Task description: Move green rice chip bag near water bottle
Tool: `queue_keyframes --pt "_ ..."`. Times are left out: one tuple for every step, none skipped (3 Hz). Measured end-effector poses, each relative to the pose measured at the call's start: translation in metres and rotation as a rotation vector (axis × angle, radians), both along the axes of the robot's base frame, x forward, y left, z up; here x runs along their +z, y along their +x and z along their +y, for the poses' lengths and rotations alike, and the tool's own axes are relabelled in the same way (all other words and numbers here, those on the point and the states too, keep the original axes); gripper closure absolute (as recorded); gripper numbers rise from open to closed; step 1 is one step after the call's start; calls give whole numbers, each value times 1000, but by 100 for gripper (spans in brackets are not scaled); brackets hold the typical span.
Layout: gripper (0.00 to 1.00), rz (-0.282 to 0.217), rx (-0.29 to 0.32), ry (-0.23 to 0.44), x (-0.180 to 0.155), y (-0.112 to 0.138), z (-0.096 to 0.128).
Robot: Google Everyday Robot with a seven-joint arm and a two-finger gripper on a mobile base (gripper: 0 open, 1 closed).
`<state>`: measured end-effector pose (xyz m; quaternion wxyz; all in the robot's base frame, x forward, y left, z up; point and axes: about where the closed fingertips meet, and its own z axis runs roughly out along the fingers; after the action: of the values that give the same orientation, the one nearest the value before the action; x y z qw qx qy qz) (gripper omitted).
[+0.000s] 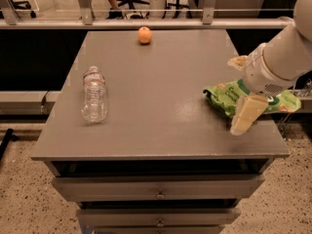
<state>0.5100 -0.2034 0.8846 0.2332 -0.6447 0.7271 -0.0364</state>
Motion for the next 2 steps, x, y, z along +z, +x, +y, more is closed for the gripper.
queue_keyframes --pt "0 -37 17 -14 -11 9 -10" --pt "16 -57 24 -28 -19 15 -21"
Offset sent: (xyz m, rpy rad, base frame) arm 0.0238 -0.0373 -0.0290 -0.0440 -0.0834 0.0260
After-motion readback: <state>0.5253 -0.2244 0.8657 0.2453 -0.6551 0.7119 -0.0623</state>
